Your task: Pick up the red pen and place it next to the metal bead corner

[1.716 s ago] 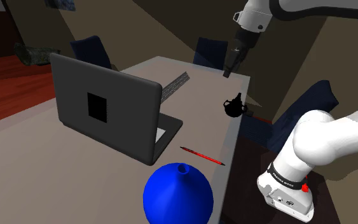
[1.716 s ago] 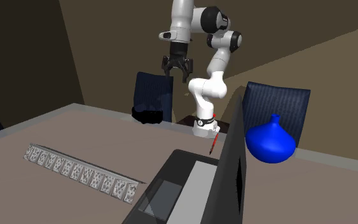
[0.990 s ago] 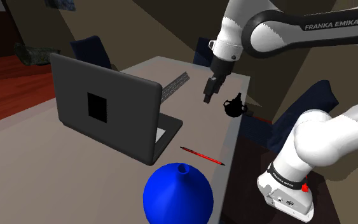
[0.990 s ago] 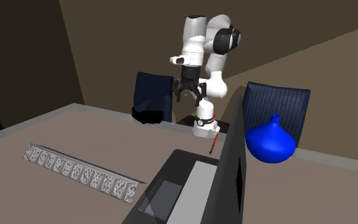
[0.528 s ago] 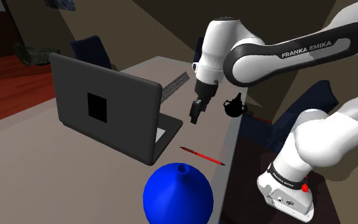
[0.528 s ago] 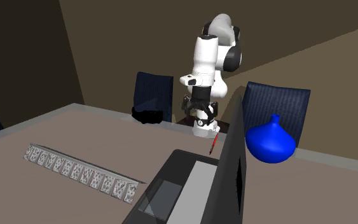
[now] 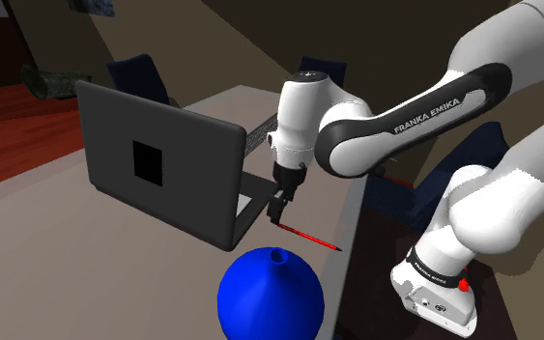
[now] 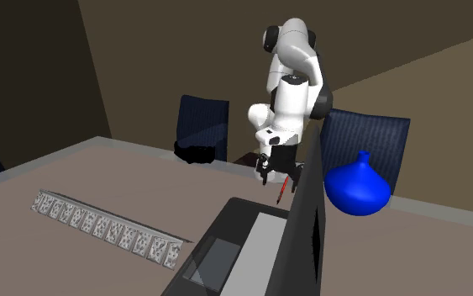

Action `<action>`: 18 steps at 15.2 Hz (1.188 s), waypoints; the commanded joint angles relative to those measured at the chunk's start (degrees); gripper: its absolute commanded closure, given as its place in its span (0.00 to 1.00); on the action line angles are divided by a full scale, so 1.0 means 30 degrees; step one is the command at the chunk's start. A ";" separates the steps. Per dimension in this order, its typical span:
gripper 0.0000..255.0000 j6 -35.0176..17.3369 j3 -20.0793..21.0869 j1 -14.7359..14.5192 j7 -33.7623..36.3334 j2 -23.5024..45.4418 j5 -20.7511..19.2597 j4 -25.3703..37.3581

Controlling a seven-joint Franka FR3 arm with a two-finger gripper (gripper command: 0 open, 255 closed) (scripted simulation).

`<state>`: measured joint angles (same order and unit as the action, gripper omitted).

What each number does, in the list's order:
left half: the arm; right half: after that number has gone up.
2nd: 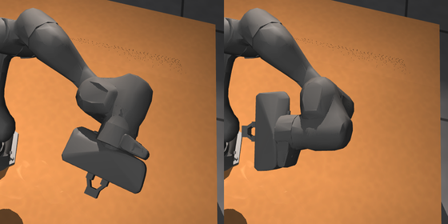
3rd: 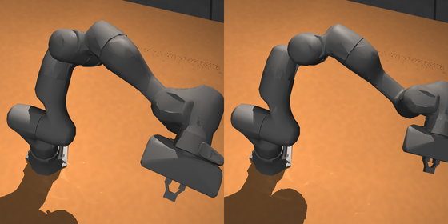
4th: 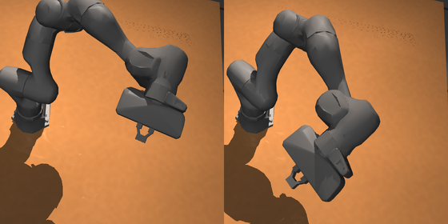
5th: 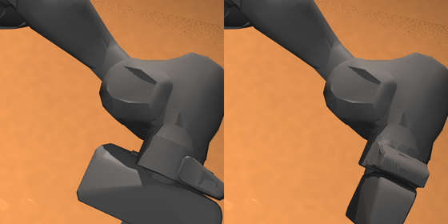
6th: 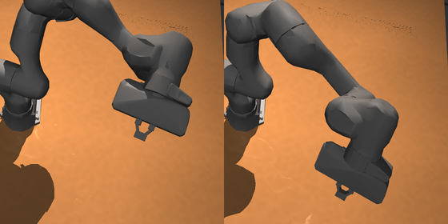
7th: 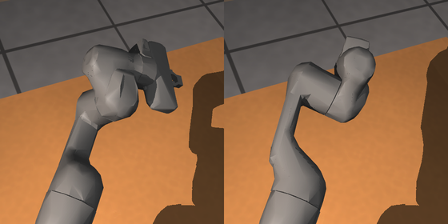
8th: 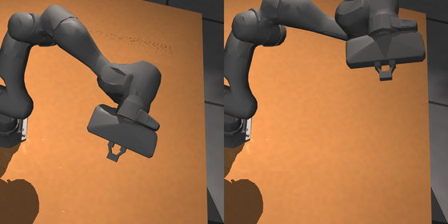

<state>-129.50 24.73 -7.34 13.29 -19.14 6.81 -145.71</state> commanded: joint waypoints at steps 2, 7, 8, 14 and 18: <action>0.00 -0.0882 0.0290 0.0053 0.0270 0.0808 -0.0204 -0.0144; 0.00 -0.2575 0.0567 0.0270 0.0638 0.1974 -0.0658 -0.0732; 0.00 -0.2574 0.0565 0.0267 0.0636 0.1970 -0.0654 -0.0734; 0.00 -0.2575 0.0565 0.0268 0.0639 0.1974 -0.0658 -0.0732; 1.00 -0.2572 0.0564 0.0268 0.0637 0.1972 -0.0657 -0.0731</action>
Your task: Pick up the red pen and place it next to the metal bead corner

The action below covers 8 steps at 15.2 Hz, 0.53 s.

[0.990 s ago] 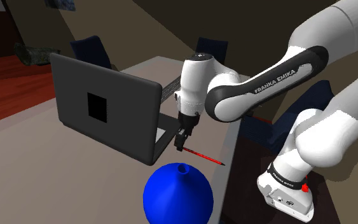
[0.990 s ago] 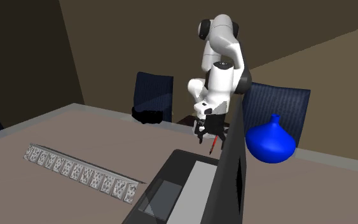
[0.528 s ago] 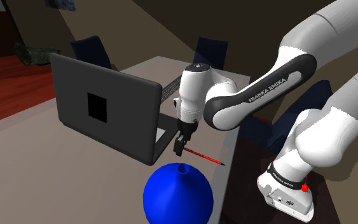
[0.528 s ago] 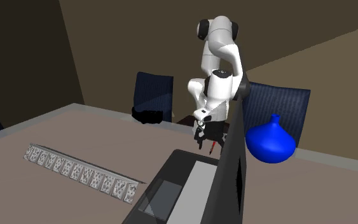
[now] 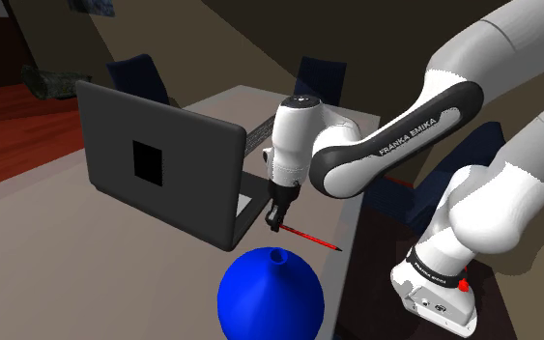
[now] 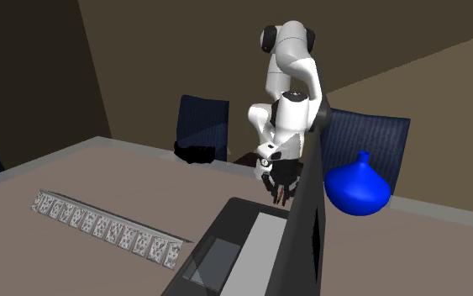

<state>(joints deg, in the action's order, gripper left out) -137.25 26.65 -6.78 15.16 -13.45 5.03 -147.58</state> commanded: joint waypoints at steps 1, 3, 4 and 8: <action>1.00 0.0039 -0.0095 0.0086 -0.0015 0.0051 -0.0054 -0.0105; 1.00 -0.0017 -0.0083 0.0119 0.0012 0.0161 -0.0115 -0.0061; 1.00 -0.0045 -0.0072 0.0125 0.0032 0.0197 -0.0134 -0.0055; 1.00 0.0314 -0.0111 0.0062 -0.0072 -0.0142 0.0035 -0.0008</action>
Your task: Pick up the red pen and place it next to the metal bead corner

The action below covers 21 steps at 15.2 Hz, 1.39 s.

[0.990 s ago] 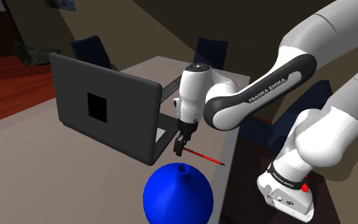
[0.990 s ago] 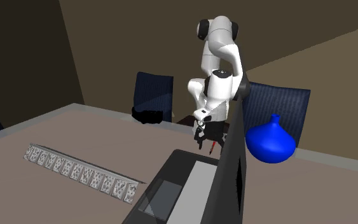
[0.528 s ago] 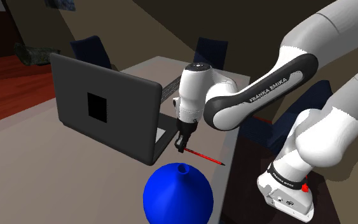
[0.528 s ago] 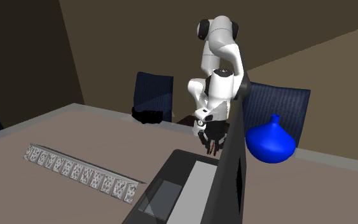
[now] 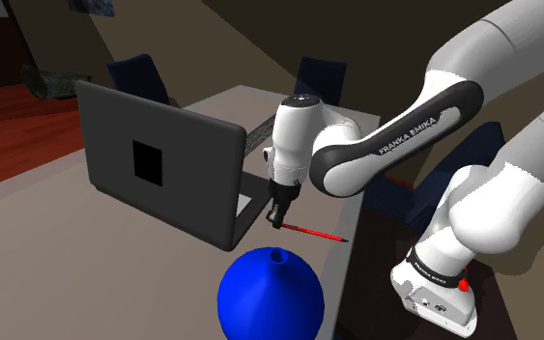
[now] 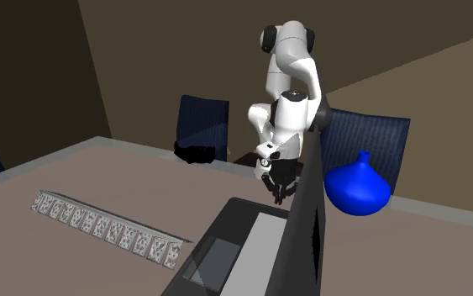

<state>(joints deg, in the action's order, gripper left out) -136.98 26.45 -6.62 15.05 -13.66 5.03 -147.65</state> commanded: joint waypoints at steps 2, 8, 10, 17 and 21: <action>1.00 0.0830 -0.0152 -0.0057 -0.0187 -0.0485 0.0198 0.0232; 1.00 0.2624 -0.0467 -0.0205 -0.0541 -0.1573 0.0532 0.0987; 1.00 0.3212 -0.0568 -0.0239 -0.0632 -0.1888 0.0604 0.1272; 1.00 0.5221 -0.0906 -0.0310 -0.0874 -0.2805 0.0744 0.2394; 1.00 0.6335 -0.1083 -0.0323 -0.0972 -0.3206 0.0768 0.3119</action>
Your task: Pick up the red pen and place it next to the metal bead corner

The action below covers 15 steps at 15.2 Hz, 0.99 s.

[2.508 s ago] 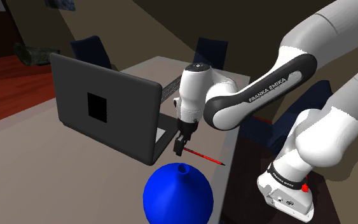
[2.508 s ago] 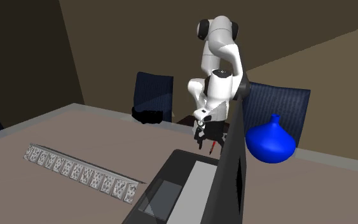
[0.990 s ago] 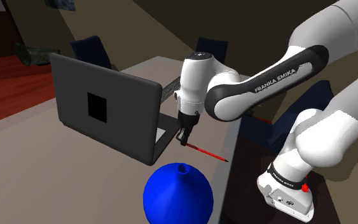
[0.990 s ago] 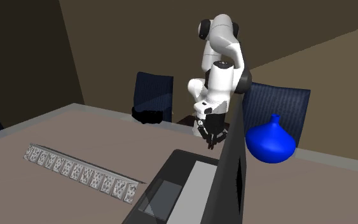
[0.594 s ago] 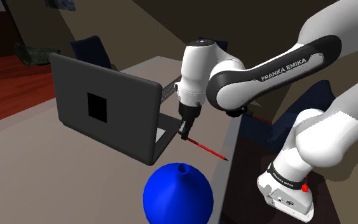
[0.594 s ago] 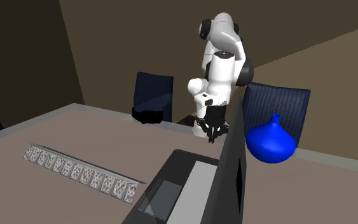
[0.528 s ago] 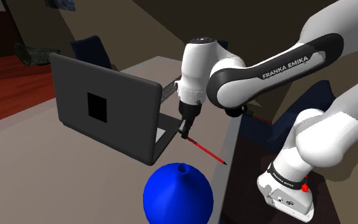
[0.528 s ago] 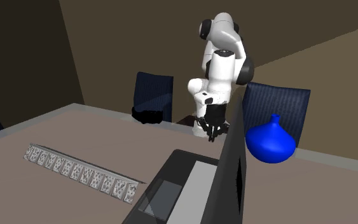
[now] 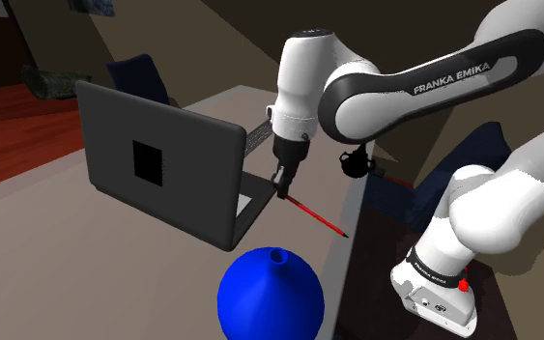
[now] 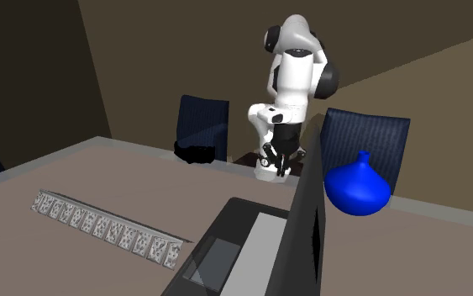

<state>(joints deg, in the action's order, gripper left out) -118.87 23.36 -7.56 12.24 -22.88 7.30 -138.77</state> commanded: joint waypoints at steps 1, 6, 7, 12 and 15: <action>1.00 0.0573 -0.0095 -0.0009 -0.0055 -0.0220 0.0015 0.0351; 1.00 0.0395 -0.1426 0.0853 -0.1866 0.0107 -0.0588 0.0420; 1.00 0.0346 -0.1747 0.1074 -0.2304 0.0243 -0.0745 0.0491; 1.00 0.0114 -0.3273 0.2181 -0.4425 0.1222 -0.1520 0.1183; 1.00 0.0007 -0.4121 0.2826 -0.5643 0.2026 -0.1936 0.1864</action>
<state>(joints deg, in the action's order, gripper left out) -118.90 11.78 0.30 -3.49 -17.68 1.92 -134.12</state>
